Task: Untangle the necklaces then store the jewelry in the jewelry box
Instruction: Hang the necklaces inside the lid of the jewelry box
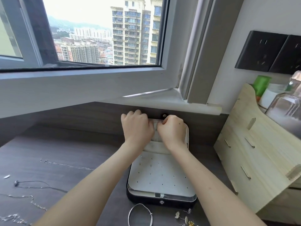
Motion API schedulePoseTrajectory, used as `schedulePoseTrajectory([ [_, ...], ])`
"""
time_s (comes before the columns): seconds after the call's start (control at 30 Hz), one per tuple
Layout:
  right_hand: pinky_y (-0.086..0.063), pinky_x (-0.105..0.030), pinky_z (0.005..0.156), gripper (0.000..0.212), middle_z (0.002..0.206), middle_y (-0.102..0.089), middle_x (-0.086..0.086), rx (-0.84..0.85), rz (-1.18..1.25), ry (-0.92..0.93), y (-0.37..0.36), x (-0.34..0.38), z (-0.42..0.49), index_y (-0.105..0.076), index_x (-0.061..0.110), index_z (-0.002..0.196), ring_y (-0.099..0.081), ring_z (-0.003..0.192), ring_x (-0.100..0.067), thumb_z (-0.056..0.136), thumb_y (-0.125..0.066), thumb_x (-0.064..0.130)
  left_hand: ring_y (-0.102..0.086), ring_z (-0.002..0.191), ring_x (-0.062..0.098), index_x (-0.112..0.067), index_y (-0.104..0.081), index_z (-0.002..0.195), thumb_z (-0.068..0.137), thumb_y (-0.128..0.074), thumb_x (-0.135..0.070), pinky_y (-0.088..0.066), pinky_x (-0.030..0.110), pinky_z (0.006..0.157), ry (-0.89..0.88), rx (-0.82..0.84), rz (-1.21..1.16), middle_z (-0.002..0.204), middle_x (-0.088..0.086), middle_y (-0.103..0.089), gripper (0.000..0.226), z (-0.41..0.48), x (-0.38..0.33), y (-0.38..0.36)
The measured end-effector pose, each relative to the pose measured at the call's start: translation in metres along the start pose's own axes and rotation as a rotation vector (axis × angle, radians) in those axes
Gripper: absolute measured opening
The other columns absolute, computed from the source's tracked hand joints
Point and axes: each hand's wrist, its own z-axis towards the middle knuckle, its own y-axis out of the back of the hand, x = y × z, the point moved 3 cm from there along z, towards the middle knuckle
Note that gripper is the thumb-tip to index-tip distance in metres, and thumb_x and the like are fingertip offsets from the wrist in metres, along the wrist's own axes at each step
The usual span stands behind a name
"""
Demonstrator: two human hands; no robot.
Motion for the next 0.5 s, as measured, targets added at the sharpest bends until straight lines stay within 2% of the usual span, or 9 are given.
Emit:
schedulePoseTrajectory([
  [0.1, -0.018, -0.026, 0.041, 0.030, 0.052, -0.034, -0.001, 0.136, -0.031, -0.029, 0.000, -0.001, 0.001, -0.032, 0.012, 0.052, -0.037, 0.054, -0.024, 0.074, -0.052, 0.004, -0.029, 0.055, 0.021, -0.011, -0.052, 0.046, 0.062, -0.069, -0.019, -0.020, 0.033, 0.059, -0.003, 0.078, 0.086, 0.053, 0.004, -0.045, 0.024, -0.002, 0.001, 0.005],
  [0.17, -0.022, -0.026, 0.041, 0.027, 0.052, -0.037, -0.002, 0.230, -0.024, -0.020, 0.001, -0.002, -0.001, -0.036, 0.010, 0.052, -0.037, 0.051, -0.021, 0.073, -0.053, 0.003, -0.034, 0.064, 0.022, -0.013, -0.059, 0.058, 0.075, -0.064, -0.030, -0.019, 0.033, 0.063, -0.059, 0.100, 0.167, 0.064, 0.001, -0.043, 0.024, -0.004, 0.005, 0.002],
  [0.2, -0.028, -0.026, 0.042, 0.022, 0.055, -0.045, -0.003, 0.256, -0.013, 0.008, 0.001, -0.003, -0.002, -0.044, 0.008, 0.055, -0.043, 0.054, -0.022, 0.074, -0.054, 0.004, -0.035, 0.063, 0.022, -0.015, -0.060, 0.057, 0.076, -0.064, -0.034, -0.021, 0.033, 0.063, -0.116, 0.099, 0.169, 0.064, 0.001, -0.044, 0.027, -0.007, 0.008, 0.003],
  [0.23, -0.036, -0.027, 0.048, 0.013, 0.063, -0.055, -0.003, 0.267, 0.009, 0.044, 0.004, -0.004, -0.003, -0.055, 0.006, 0.063, -0.053, 0.063, -0.022, 0.077, -0.057, 0.006, -0.037, 0.059, 0.022, -0.015, -0.059, 0.051, 0.075, -0.063, -0.034, -0.022, 0.032, 0.061, -0.168, 0.097, 0.147, 0.060, 0.002, -0.045, 0.031, -0.010, 0.009, 0.006],
  [0.27, -0.042, -0.023, 0.056, 0.008, 0.077, -0.064, -0.001, 0.262, 0.038, 0.091, 0.008, -0.003, -0.005, -0.066, 0.007, 0.078, -0.060, 0.077, -0.020, 0.079, -0.058, 0.007, -0.039, 0.054, 0.022, -0.016, -0.057, 0.045, 0.074, -0.059, -0.034, -0.023, 0.032, 0.058, -0.211, 0.093, 0.120, 0.057, 0.002, -0.045, 0.034, -0.014, 0.011, 0.007],
  [0.33, -0.041, -0.007, 0.063, 0.025, 0.092, -0.069, 0.003, 0.241, 0.132, 0.158, 0.019, 0.000, -0.008, -0.068, 0.013, 0.102, -0.061, 0.092, -0.013, 0.080, -0.058, 0.004, -0.043, 0.053, 0.025, -0.017, -0.057, 0.044, 0.074, -0.047, -0.032, -0.024, 0.031, 0.056, -0.279, 0.061, 0.093, 0.057, 0.002, -0.046, 0.035, -0.021, 0.017, 0.004],
  [0.37, -0.043, -0.007, 0.070, 0.029, 0.091, -0.069, 0.003, 0.238, 0.161, 0.185, 0.022, 0.001, -0.008, -0.067, 0.015, 0.105, -0.062, 0.093, -0.012, 0.080, -0.058, 0.003, -0.044, 0.055, 0.025, -0.018, -0.060, 0.047, 0.072, -0.047, -0.030, -0.026, 0.030, 0.056, -0.306, 0.089, 0.082, 0.059, 0.002, -0.047, 0.030, -0.025, 0.020, 0.001],
  [0.43, -0.050, -0.028, 0.085, 0.032, 0.090, -0.071, 0.005, 0.237, 0.102, 0.228, 0.025, 0.002, -0.008, -0.067, 0.018, 0.105, -0.063, 0.094, -0.015, 0.079, -0.057, 0.003, -0.043, 0.064, 0.025, -0.016, -0.065, 0.058, 0.068, -0.054, -0.024, -0.034, 0.032, 0.057, -0.321, 0.148, -0.006, 0.070, 0.003, -0.048, 0.017, -0.030, 0.022, -0.003],
  [0.5, -0.050, -0.037, 0.088, 0.034, 0.091, -0.071, 0.007, 0.241, -0.009, 0.252, 0.026, 0.001, -0.009, -0.067, 0.022, 0.106, -0.063, 0.095, -0.017, 0.079, -0.054, 0.005, -0.036, 0.078, 0.023, -0.011, -0.065, 0.075, 0.076, -0.056, -0.017, -0.038, 0.033, 0.070, -0.305, 0.223, -0.103, 0.085, 0.004, -0.044, 0.012, -0.031, 0.025, -0.010],
])
